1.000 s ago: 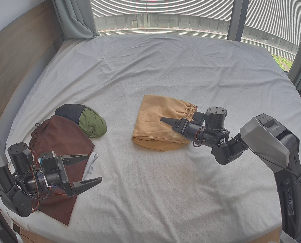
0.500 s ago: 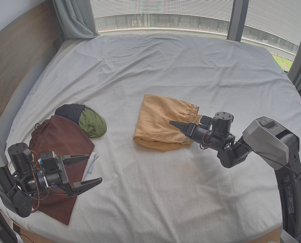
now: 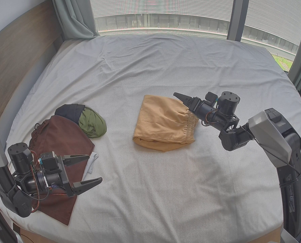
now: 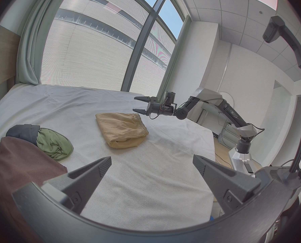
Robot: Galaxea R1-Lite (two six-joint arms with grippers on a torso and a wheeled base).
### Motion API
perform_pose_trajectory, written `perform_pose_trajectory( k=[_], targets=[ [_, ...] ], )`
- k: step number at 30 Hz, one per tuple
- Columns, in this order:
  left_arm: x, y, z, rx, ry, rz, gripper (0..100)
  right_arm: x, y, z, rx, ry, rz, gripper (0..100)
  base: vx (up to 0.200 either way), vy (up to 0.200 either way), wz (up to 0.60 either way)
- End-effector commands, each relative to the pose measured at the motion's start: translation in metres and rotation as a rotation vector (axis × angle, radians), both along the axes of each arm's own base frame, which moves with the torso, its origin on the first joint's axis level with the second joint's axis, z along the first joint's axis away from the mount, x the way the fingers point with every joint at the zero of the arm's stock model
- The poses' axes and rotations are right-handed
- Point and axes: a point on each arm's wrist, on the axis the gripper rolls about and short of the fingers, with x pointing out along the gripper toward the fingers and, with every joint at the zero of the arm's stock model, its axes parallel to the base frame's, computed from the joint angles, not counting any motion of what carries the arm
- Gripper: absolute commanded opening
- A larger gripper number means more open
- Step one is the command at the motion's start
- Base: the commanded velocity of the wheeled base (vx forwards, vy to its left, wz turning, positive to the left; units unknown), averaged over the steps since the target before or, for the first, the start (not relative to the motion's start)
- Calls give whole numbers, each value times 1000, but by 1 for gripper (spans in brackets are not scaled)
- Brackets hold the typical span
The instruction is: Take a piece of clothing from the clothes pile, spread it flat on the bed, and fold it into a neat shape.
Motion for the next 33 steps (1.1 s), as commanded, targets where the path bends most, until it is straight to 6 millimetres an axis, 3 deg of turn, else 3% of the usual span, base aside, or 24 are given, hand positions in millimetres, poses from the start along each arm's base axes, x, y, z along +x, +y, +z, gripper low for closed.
perform_pose_trajectory(
  k=[1, 12, 22, 27, 28, 33],
  targets=[
    [-1, 0, -1, 0, 7, -3, 100, 23, -2, -44, -30, 35, -18, 100, 0, 0, 0],
    [-1, -1, -1, 0, 8, -3, 100, 39, -26, -77, -92, 35, -80, 100, 0, 0, 0],
    [-1, -1, -1, -1, 8, -8, 100, 42, -33, -69, -80, 5, -121, 100, 0, 0, 0],
    [-3, -2, 6, -13, -6, -10, 100, 14, -23, 0, -52, -83, -118, 100, 0, 0, 0],
    [-3, -3, 7, -16, -7, -12, 100, 11, -23, 6, -51, -91, -116, 100, 0, 0, 0],
    [-20, -14, 42, -114, -25, -54, 100, -40, -16, 63, -44, -135, -80, 100, 0, 0, 0]
  ],
)
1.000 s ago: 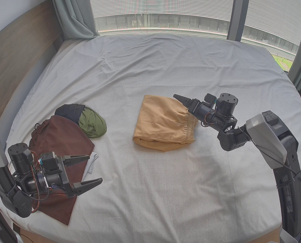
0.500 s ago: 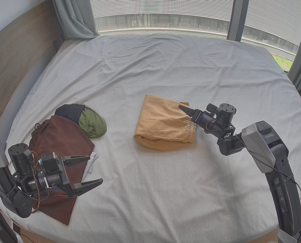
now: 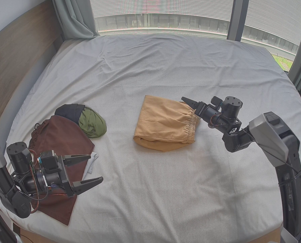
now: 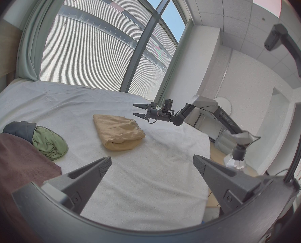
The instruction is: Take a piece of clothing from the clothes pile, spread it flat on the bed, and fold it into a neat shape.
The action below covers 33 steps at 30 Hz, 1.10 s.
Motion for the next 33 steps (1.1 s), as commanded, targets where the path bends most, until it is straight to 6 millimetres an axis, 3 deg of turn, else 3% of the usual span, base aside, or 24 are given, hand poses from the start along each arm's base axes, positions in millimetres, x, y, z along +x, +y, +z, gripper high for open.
perform_pose_trajectory(
  k=[1, 7, 12, 21, 22, 24, 29, 30, 33],
  targets=[
    [-23, -13, 47, -114, -56, -55, 100, -70, 10, 95, 1, -106, 47, 100, 0, 0, 0],
    [-85, -23, 113, -307, -143, -182, 100, -168, 12, 118, -194, -158, 109, 100, 0, 0, 0],
    [-132, -17, 136, -394, -135, -278, 100, -226, -6, 130, -309, -221, 66, 100, 0, 0, 0],
    [-188, -5, 128, -350, 14, -441, 100, -311, -59, 154, -425, -374, -146, 100, 0, 0, 0],
    [-188, -5, 128, -350, 14, -441, 100, -311, -59, 154, -425, -374, -146, 100, 0, 0, 0],
    [-200, 0, 128, -349, 22, -440, 100, -337, -80, 160, -430, -409, -219, 100, 0, 0, 0],
    [-221, 10, 124, -354, -18, -407, 100, -383, -102, 173, -428, -514, -327, 100, 0, 0, 0],
    [-222, 10, 123, -354, -19, -403, 100, -386, -104, 173, -427, -519, -333, 100, 0, 0, 0],
    [-239, 16, 113, -351, -27, -335, 100, -419, -115, 166, -428, -551, -397, 100, 0, 0, 0]
  ],
)
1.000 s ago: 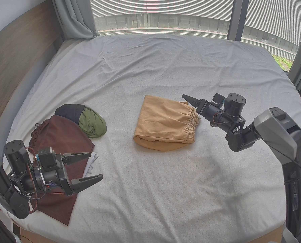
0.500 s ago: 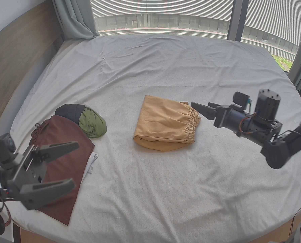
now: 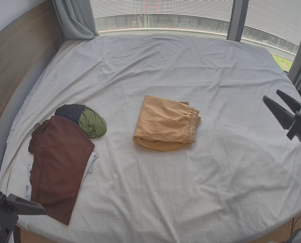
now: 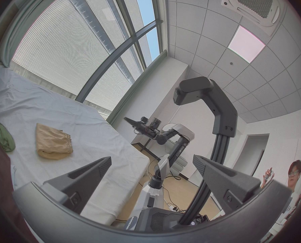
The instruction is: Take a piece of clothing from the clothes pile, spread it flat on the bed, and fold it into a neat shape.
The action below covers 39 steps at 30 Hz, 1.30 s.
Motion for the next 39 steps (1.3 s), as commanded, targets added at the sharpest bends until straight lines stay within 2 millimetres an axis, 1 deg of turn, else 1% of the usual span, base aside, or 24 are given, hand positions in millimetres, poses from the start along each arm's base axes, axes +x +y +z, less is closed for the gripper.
perform_pose_trajectory(
  k=[1, 3, 5, 6, 9, 10, 11, 13, 14, 15, 16, 18, 20, 21, 22, 23, 24, 25, 28, 29, 31, 34, 36, 39],
  targets=[
    [-52, 19, -9, -33, -93, 76, 100, -90, -36, -1, 5, -181, -161, 100, 0, 0, 0],
    [-61, 21, -13, -32, -93, 102, 100, -103, -39, -6, 5, -199, -182, 100, 0, 0, 0],
    [-69, 23, -16, -32, -85, 90, 100, -115, -41, -8, 10, -221, -191, 100, 0, 0, 0],
    [-74, 24, -19, -31, -73, 75, 100, -125, -42, -10, 14, -241, -196, 100, 0, 0, 0],
    [-83, 26, -25, -26, -46, 22, 100, -139, -44, -18, 11, -254, -224, 100, 0, 0, 0],
    [-83, 26, -25, -26, -46, 22, 100, -139, -44, -18, 11, -254, -224, 100, 0, 0, 0],
    [-90, 27, -30, -27, -4, -41, 100, -150, -45, -27, 4, -250, -247, 100, 0, 0, 0],
    [-97, 28, -33, -26, 41, -101, 100, -161, -45, -38, 0, -248, -249, 100, 0, 0, 0],
    [-99, 29, -34, -22, 56, -123, 100, -165, -45, -43, -1, -243, -251, 100, 0, 0, 0],
    [-99, 29, -34, -22, 56, -123, 100, -165, -45, -43, -1, -243, -251, 100, 0, 0, 0],
    [-102, 28, -39, 0, 65, -172, 100, -174, -45, -56, -2, -236, -252, 100, 0, 0, 0],
    [-100, 28, -44, 18, 51, -208, 100, -185, -45, -76, -6, -211, -255, 100, 0, 0, 0],
    [-99, 27, -47, 17, 50, -207, 100, -190, -45, -84, -5, -206, -256, 100, 0, 0, 0],
    [-97, 27, -51, 16, 45, -209, 100, -196, -45, -93, -7, -195, -260, 100, 0, 0, 0],
    [-97, 27, -52, 16, 45, -209, 100, -197, -45, -94, -8, -194, -262, 100, 0, 0, 0],
    [-96, 27, -56, 15, 41, -208, 100, -201, -45, -103, -8, -176, -267, 100, 0, 0, 0],
    [-95, 27, -58, 13, 30, -206, 100, -200, -45, -113, -10, -144, -267, 100, 0, 0, 0],
    [-94, 26, -60, 12, 23, -204, 100, -197, -46, -119, -10, -112, -273, 100, 0, 0, 0],
    [-93, 26, -63, 3, -5, -193, 100, -197, -46, -119, 5, -102, -287, 100, 0, 0, 0],
    [-94, 27, -61, -23, -54, -156, 100, -197, -46, -120, 4, -93, -290, 100, 0, 0, 0],
    [-94, 27, -59, -48, -70, -115, 100, -196, -46, -122, -6, -71, -293, 100, 0, 0, 0],
    [-92, 28, -57, -111, -123, 4, 100, -193, -46, -137, -72, 51, -313, 100, 0, 0, 0],
    [-90, 28, -56, -139, -164, 84, 100, -192, -47, -142, -84, 108, -347, 100, 0, 0, 0],
    [-88, 29, -55, -181, -216, 227, 100, -192, -48, -142, -99, 103, -379, 100, 0, 0, 0]
  ],
)
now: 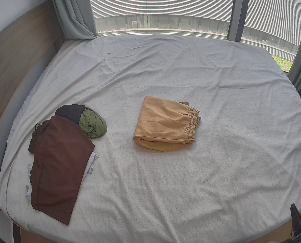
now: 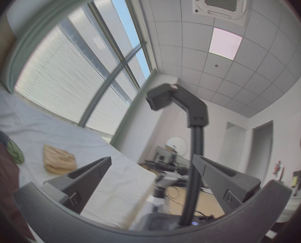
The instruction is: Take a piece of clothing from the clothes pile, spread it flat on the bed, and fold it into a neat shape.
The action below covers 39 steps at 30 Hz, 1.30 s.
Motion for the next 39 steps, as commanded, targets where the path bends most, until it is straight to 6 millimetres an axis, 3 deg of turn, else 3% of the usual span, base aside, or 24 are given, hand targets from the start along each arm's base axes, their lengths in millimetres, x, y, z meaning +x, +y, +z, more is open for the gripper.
perform_pose_trajectory(
  k=[1, 3, 9, 12, 22, 23, 27, 39],
  targets=[
    [7, 2, -4, -68, -59, 238, 100, 0, -1, -7, -46, 7, -47, 100, 0, 0, 0],
    [8, 2, -4, -78, -68, 284, 100, 0, -1, -7, -46, 7, -50, 100, 0, 0, 0],
    [23, 6, -19, -6, -50, 772, 100, 0, -3, -8, -40, 14, -131, 100, 0, 0, 0],
    [27, 6, -27, 71, -28, 899, 100, 0, -2, -8, -50, 13, -97, 100, 0, 0, 0],
    [32, 10, -46, 240, 83, 1104, 100, 0, -2, -8, -48, 13, -74, 100, 0, 0, 0],
    [33, 12, -54, 292, 171, 1225, 100, 0, -2, -8, -46, 13, -75, 100, 0, 0, 0],
    [33, 14, -61, 337, 238, 1368, 100, 0, -1, -8, -45, 14, -70, 100, 0, 0, 0],
    [33, 15, -61, 326, 258, 1482, 100, 0, 0, -8, -27, 18, -17, 100, 0, 0, 0]
  ],
)
